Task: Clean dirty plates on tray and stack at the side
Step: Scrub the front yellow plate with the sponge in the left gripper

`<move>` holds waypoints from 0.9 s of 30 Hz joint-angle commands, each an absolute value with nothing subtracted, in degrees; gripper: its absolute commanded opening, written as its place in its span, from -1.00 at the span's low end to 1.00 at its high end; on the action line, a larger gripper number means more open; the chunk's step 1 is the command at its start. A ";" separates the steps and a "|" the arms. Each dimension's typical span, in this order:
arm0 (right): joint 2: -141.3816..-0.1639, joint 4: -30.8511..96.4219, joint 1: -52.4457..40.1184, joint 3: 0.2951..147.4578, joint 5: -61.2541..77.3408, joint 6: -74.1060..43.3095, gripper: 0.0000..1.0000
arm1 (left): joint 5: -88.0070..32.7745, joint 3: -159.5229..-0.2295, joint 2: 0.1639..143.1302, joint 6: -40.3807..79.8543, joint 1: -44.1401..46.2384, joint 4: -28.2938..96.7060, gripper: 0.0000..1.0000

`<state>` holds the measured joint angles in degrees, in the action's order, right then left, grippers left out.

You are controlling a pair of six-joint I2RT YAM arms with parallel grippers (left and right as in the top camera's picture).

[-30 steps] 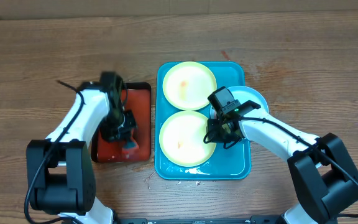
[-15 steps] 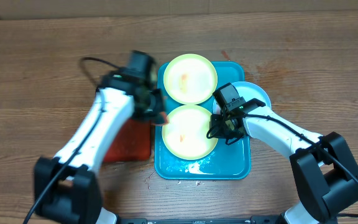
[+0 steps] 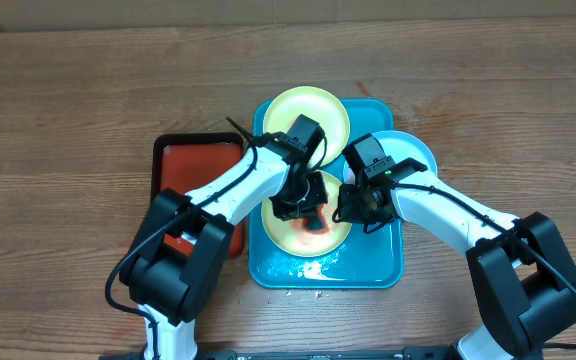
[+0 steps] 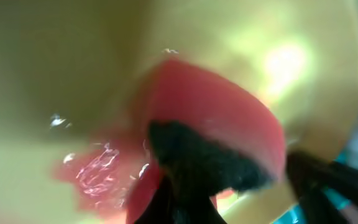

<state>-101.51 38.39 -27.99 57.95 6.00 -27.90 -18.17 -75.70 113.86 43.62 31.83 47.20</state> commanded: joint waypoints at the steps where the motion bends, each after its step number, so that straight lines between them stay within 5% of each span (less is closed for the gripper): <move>1: -102.08 39.16 -27.24 57.17 2.42 -28.49 -0.92 | -9.52 -75.72 113.84 45.67 30.70 53.32 -0.92; 6: -102.08 39.31 -27.24 57.17 2.44 -28.49 -0.92 | 5.23 -75.77 113.82 45.56 29.69 60.14 -0.92; 14: -102.08 39.86 -27.24 57.17 2.50 -27.83 -0.92 | 8.91 -78.52 113.78 44.75 26.55 62.11 -0.92; 27: -102.08 40.40 -27.68 57.17 2.63 -23.86 -0.92 | -16.43 -77.49 115.48 40.27 31.70 42.63 -0.92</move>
